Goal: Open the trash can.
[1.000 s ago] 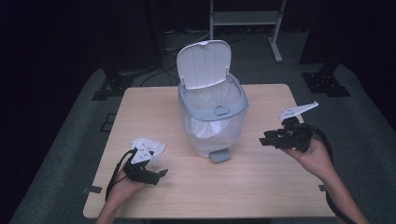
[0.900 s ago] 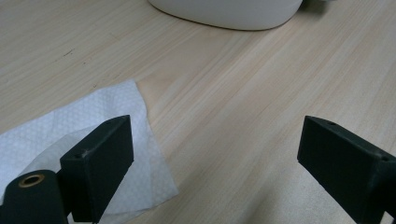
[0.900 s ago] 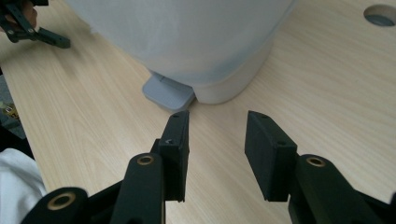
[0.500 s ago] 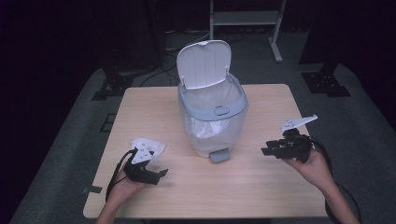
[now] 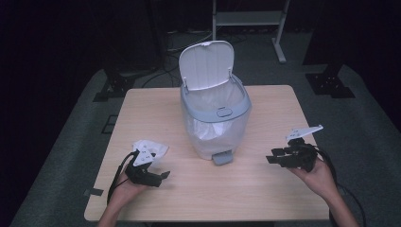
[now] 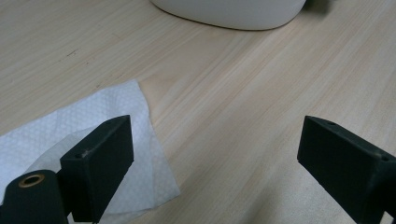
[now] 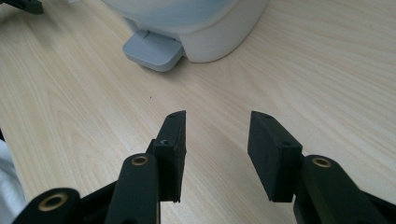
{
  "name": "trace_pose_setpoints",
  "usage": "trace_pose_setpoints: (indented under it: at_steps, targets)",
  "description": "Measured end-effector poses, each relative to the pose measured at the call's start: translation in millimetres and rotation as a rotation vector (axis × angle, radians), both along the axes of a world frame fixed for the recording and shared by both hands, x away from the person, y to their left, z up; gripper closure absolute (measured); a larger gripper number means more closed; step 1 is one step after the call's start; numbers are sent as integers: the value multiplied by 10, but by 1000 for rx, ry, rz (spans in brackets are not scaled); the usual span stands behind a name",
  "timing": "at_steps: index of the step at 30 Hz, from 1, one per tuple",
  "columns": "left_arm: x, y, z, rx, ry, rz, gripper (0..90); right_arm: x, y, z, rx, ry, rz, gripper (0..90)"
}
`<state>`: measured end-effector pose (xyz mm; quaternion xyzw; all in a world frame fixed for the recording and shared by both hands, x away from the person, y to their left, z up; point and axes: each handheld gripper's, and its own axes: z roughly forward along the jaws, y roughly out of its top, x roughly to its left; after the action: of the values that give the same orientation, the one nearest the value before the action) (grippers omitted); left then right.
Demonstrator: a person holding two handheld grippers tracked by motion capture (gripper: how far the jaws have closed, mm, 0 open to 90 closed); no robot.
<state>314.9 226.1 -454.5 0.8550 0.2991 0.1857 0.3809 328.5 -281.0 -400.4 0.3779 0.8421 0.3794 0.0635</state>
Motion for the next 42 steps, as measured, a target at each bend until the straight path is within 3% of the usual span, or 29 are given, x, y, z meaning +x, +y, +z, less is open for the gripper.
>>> trace_pose_setpoints:
  at_steps: [18, 20, 27, 29, 35, 42]
  targets:
    - [12, 26, 49, 28, -28, 26, 100, -108, -30, -223, 7, 7, -9, 536]
    - [18, 24, 54, 27, -31, 31, 128, -129, -28, -262, 8, 10, -8, 530]
    - [113, 76, 101, 80, -38, 61, 150, -179, -21, -334, -5, 6, -4, 522]
    - [160, 118, 104, 77, -42, 80, 212, -200, -20, -349, -9, 0, -5, 515]
    - [329, 266, 84, 94, -16, 154, 222, -254, -26, -390, -14, -1, -2, 507]
    - [494, 385, 18, 98, 41, 201, 234, -273, -22, -415, -18, -4, 5, 498]
